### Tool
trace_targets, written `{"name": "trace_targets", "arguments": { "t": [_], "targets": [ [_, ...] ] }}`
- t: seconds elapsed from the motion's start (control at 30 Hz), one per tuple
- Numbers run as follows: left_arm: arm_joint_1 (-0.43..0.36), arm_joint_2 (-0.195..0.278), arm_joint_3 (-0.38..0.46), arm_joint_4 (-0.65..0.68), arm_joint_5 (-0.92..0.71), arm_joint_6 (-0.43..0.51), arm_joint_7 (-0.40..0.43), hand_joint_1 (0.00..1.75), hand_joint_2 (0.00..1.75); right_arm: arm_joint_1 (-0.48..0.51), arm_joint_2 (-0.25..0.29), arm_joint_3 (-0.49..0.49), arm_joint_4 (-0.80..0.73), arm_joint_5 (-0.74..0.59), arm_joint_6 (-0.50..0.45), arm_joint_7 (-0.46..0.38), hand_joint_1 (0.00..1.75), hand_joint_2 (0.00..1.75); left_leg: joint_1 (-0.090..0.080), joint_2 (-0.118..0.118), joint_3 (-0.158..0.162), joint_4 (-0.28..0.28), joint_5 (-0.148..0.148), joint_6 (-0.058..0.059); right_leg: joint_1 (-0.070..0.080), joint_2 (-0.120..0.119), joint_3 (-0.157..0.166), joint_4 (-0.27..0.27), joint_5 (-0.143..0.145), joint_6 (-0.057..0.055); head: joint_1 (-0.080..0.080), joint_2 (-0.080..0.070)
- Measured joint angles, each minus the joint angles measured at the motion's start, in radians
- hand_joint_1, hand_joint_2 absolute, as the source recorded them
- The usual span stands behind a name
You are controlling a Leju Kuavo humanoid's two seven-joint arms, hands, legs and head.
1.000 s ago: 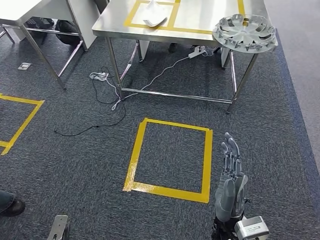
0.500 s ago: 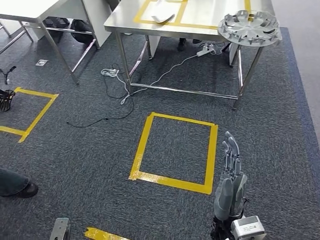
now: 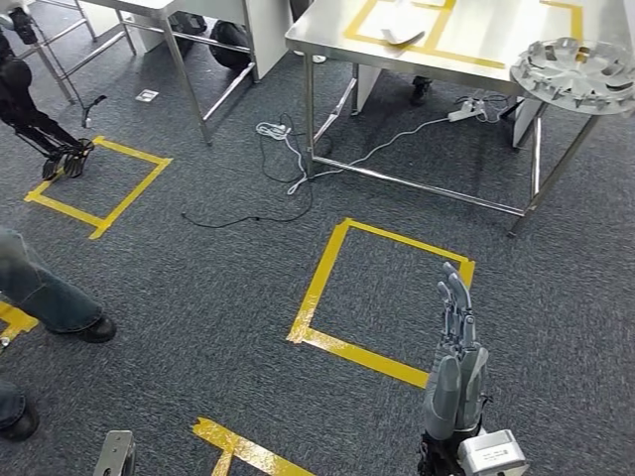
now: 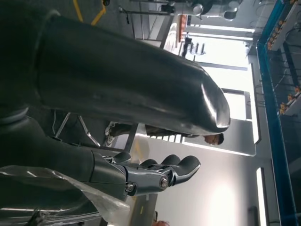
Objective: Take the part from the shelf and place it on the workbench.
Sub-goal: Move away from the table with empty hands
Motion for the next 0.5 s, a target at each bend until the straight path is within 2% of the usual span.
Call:
{"name": "trace_targets", "arguments": {
  "t": [0.03, 0.07, 0.1, 0.17, 0.2, 0.23, 0.3, 0.33, 0.37, 0.4, 0.43, 0.47, 0.5],
  "targets": [
    [-0.001, -0.001, 0.0, 0.0, 0.0, 0.0, 0.0, 0.0, 0.0, 0.0, 0.0, 0.0, 0.0, 0.0, 0.0, 0.0, 0.0, 0.0, -0.002, -0.01, -0.004, 0.004, 0.002, -0.002, 0.0, 0.019, 0.034, -0.065, 0.018, -0.006, 0.0, 0.0],
    [-0.002, -0.001, 0.0, 0.0, 0.0, 0.0, 0.0, 0.0, 0.0, 0.0, 0.0, 0.0, 0.0, 0.001, 0.0, 0.0, 0.0, 0.0, -0.002, -0.019, -0.01, 0.007, 0.005, -0.005, 0.0, 0.034, 0.056, -0.105, 0.025, -0.01, -0.001, 0.0],
    [-0.002, -0.002, 0.001, 0.0, 0.0, 0.0, 0.0, 0.0, 0.0, 0.001, 0.0, 0.0, 0.0, 0.003, 0.0, -0.001, 0.0, 0.0, -0.001, -0.028, -0.017, 0.01, 0.009, -0.011, 0.0, 0.041, 0.064, -0.122, 0.024, -0.011, -0.001, 0.0],
    [0.0, 0.0, 0.001, 0.0, 0.0, 0.0, 0.0, 0.0, 0.0, 0.0, 0.0, 0.001, 0.0, 0.008, -0.001, -0.001, 0.0, 0.0, 0.002, -0.044, -0.029, 0.014, 0.016, -0.022, -0.002, 0.023, 0.067, -0.129, 0.032, -0.013, 0.0, 0.0],
    [0.002, 0.0, 0.002, 0.0, 0.0, 0.0, 0.0, 0.0, 0.0, 0.0, 0.0, 0.002, 0.0, 0.01, -0.002, -0.002, 0.0, 0.0, 0.001, -0.038, -0.035, 0.022, 0.01, -0.027, -0.005, 0.012, 0.067, -0.132, 0.037, -0.016, -0.002, 0.0],
    [0.002, 0.001, 0.002, 0.0, 0.0, 0.0, 0.0, 0.0, 0.0, 0.0, 0.0, 0.004, 0.0, 0.013, -0.004, -0.002, 0.0, 0.0, 0.001, -0.023, -0.047, 0.047, -0.008, -0.033, -0.008, -0.001, 0.067, -0.136, 0.042, -0.019, -0.006, 0.0],
    [0.001, 0.0, 0.003, 0.0, -0.001, 0.0, 0.0, 0.0, 0.0, 0.002, 0.0, 0.006, 0.0, 0.016, -0.005, -0.002, 0.0, 0.0, 0.006, 0.019, -0.096, 0.16, -0.076, -0.048, -0.011, -0.03, 0.064, -0.139, 0.045, -0.022, -0.014, 0.0],
    [0.0, 0.0, 0.003, 0.0, -0.001, 0.0, 0.0, 0.0, 0.0, 0.003, 0.0, 0.007, 0.0, 0.016, -0.005, -0.002, 0.0, 0.0, 0.013, 0.032, -0.125, 0.231, -0.109, -0.056, -0.011, -0.045, 0.062, -0.139, 0.045, -0.023, -0.016, 0.0],
    [0.001, 0.001, 0.003, 0.0, -0.001, 0.0, 0.0, 0.0, 0.0, 0.004, 0.0, 0.007, 0.0, 0.017, -0.005, -0.002, 0.0, 0.0, 0.02, 0.038, -0.146, 0.285, -0.129, -0.063, -0.011, -0.059, 0.06, -0.139, 0.046, -0.023, -0.016, 0.0],
    [0.003, 0.001, 0.003, 0.0, -0.002, 0.0, 0.0, 0.0, 0.0, 0.004, 0.0, 0.007, 0.0, 0.017, -0.005, -0.002, 0.0, 0.0, 0.026, 0.042, -0.15, 0.304, -0.13, -0.069, -0.012, -0.072, 0.058, -0.138, 0.046, -0.022, -0.016, 0.0],
    [0.004, 0.002, 0.003, 0.0, -0.003, 0.001, 0.0, 0.0, 0.0, 0.005, 0.0, 0.007, 0.0, 0.018, -0.006, -0.002, 0.0, 0.0, 0.032, 0.046, -0.134, 0.283, -0.112, -0.074, -0.013, -0.085, 0.058, -0.138, 0.046, -0.02, -0.016, 0.0],
    [0.005, 0.002, 0.004, 0.0, -0.004, 0.001, 0.0, 0.0, 0.0, 0.005, 0.0, 0.008, 0.0, 0.019, -0.007, -0.002, 0.0, 0.0, 0.037, 0.055, -0.099, 0.223, -0.08, -0.079, -0.015, -0.097, 0.059, -0.137, 0.045, -0.017, -0.016, 0.0],
    [0.006, 0.002, 0.004, 0.0, -0.007, 0.001, 0.0, 0.0, 0.0, 0.005, 0.0, 0.008, 0.0, 0.02, -0.007, -0.002, 0.0, 0.0, 0.04, 0.076, -0.058, 0.147, -0.051, -0.082, -0.015, -0.108, 0.06, -0.135, 0.043, -0.012, -0.016, 0.0]
  ]
}}
